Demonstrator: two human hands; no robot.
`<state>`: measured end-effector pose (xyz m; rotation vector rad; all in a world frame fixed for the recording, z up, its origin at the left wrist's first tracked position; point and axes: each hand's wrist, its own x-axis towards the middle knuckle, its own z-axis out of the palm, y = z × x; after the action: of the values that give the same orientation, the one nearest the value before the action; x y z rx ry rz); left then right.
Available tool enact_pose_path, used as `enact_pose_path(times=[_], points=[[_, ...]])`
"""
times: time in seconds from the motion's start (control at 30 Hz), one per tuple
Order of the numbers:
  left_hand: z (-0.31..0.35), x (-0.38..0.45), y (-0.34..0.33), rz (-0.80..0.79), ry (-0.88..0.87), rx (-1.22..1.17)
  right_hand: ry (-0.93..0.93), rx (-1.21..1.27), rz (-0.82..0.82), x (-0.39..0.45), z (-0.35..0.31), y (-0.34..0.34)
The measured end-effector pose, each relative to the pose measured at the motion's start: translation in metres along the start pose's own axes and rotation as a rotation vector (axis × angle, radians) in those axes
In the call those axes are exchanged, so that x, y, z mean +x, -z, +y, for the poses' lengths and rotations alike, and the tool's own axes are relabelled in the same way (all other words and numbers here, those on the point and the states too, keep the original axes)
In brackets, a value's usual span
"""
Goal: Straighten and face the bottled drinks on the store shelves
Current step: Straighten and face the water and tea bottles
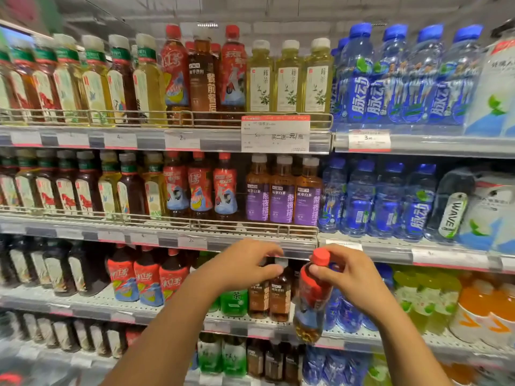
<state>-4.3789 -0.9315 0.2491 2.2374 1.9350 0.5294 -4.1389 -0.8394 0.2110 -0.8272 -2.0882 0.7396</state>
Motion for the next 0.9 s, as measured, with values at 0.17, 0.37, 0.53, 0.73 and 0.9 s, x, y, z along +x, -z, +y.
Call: enact_pose_path(times=[0.17, 0.37, 0.53, 0.73, 0.9], points=[[-0.009, 0.005, 0.062, 0.117, -0.037, 0.105, 0.048, 0.114, -0.001, 0.029, -0.037, 0.008], [-0.020, 0.015, 0.139, 0.315, -0.073, 0.157, 0.089, 0.254, 0.010, 0.066, -0.073, 0.009], [-0.040, 0.032, 0.189, 0.434, -0.095, 0.230, 0.134, 0.385, 0.036, 0.093, -0.109, 0.010], [-0.069, 0.051, 0.232, 0.511, -0.099, 0.340, 0.194, 0.400, 0.032, 0.122, -0.143, 0.011], [-0.087, 0.071, 0.272, 0.654, -0.115, 0.412, 0.196, 0.371, 0.034, 0.148, -0.175, 0.015]])
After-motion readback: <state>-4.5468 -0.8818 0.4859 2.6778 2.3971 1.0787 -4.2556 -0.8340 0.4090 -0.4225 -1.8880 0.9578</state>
